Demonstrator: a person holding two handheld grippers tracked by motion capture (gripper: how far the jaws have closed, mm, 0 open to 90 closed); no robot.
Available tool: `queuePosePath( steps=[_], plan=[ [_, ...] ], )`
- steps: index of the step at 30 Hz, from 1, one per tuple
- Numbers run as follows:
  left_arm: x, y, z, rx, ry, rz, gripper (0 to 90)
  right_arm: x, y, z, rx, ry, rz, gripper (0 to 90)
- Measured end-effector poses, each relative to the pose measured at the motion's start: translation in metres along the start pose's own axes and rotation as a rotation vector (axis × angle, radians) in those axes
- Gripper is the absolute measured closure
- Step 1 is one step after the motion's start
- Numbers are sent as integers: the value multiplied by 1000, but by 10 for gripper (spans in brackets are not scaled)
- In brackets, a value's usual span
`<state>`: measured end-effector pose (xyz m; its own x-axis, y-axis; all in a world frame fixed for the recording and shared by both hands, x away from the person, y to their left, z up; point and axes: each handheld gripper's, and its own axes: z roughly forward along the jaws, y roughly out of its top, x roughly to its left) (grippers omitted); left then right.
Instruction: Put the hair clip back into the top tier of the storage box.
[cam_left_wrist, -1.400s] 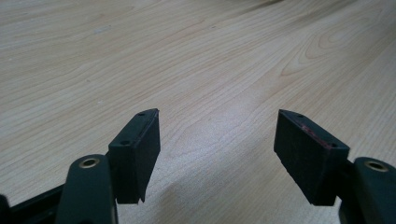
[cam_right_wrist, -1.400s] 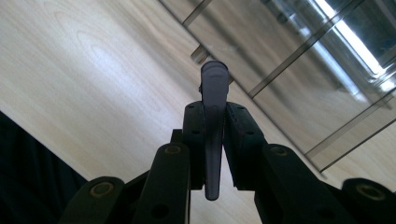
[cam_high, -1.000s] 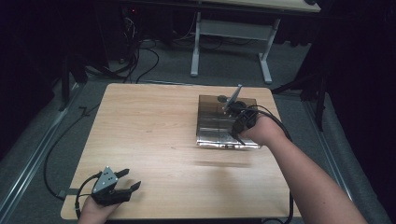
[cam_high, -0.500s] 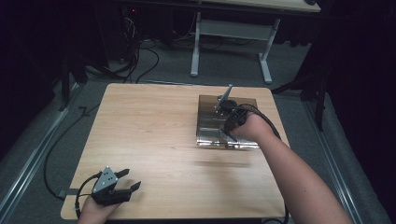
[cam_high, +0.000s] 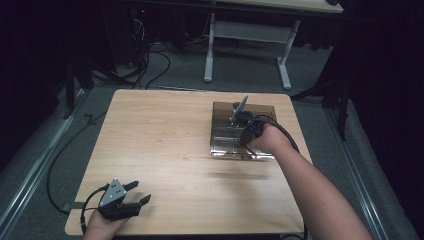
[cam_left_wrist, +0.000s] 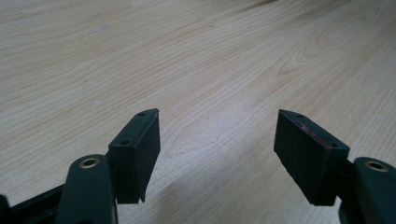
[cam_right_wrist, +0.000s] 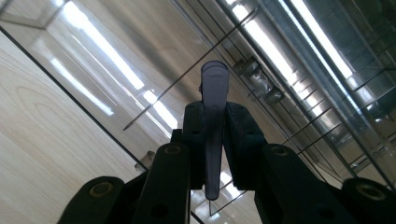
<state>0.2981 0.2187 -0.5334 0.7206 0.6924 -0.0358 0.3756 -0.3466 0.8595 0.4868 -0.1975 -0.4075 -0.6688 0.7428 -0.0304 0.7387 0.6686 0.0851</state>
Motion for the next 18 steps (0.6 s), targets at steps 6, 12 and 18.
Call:
queuePosePath(
  steps=[6, 12, 18],
  plan=[
    [0, 0, 0, -1, 0, -1, 320, 0, -1, 7, 14, 2, 7, 789],
    [0, 0, 0, 1, -1, 0, 320, 2, 0, 10, 21, 4, 17, 788],
    [0, 0, 0, -1, -2, -2, 319, 1, 1, 13, 15, -1, -5, 780]
  ],
)
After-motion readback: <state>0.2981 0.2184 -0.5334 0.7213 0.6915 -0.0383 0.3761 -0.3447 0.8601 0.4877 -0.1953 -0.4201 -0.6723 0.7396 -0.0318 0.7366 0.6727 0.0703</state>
